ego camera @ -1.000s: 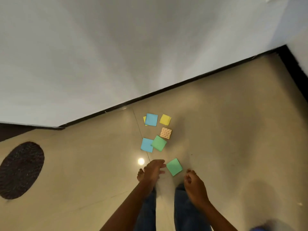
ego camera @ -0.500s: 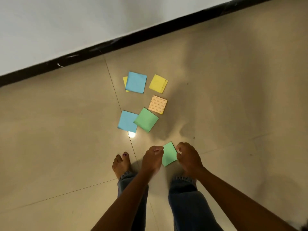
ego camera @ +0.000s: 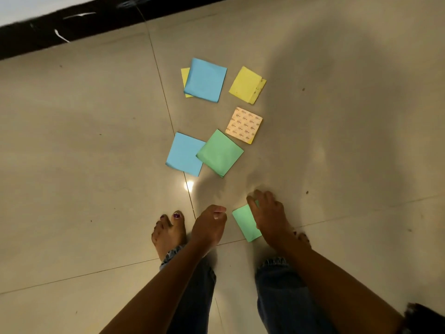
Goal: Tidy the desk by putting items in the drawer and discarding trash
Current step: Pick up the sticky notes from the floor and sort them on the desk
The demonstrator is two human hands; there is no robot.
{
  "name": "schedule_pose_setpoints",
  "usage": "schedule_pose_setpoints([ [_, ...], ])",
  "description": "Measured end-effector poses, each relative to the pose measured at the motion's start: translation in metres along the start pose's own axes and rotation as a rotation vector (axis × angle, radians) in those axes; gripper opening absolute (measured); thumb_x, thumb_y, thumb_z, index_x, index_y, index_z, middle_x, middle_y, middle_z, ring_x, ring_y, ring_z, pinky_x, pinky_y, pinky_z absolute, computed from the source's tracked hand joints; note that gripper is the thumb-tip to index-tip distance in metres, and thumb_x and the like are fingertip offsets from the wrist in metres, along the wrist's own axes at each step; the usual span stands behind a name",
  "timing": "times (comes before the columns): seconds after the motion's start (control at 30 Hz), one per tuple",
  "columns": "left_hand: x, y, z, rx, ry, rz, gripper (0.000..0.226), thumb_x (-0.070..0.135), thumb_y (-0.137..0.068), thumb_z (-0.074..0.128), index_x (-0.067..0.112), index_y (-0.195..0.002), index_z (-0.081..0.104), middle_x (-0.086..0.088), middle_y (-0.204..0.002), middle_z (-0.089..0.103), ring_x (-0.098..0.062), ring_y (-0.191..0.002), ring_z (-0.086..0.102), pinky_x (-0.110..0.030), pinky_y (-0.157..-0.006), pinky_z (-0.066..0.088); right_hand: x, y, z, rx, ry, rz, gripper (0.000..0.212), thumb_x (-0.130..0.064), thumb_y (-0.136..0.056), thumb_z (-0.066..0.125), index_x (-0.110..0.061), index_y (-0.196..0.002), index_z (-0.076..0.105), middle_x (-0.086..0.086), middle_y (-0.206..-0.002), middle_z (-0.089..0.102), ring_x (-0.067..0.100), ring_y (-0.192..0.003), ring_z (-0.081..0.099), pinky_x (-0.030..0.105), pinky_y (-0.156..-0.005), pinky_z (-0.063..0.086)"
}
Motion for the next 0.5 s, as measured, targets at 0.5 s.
schedule_pose_setpoints([
  [0.5,-0.005,-0.001,-0.001,-0.005,0.089,0.072,0.030,0.018,-0.094,0.048,0.012,-0.122,0.056,-0.006,-0.124,0.061,-0.018,-0.111,0.057,-0.029,-0.093,0.044,0.017,-0.004,0.000,-0.050,-0.136,0.050,0.031,-0.014,-0.086,0.057,-0.014,-0.116,0.048,0.007,-0.126,0.042,0.026,-0.114,0.041,0.039,-0.089,0.036],
])
Point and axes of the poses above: each hand's wrist, its own y-axis away from the middle knuckle, its own z-axis out of the palm, x = y × z, the point moved 5 cm from there along -y, towards the middle knuckle
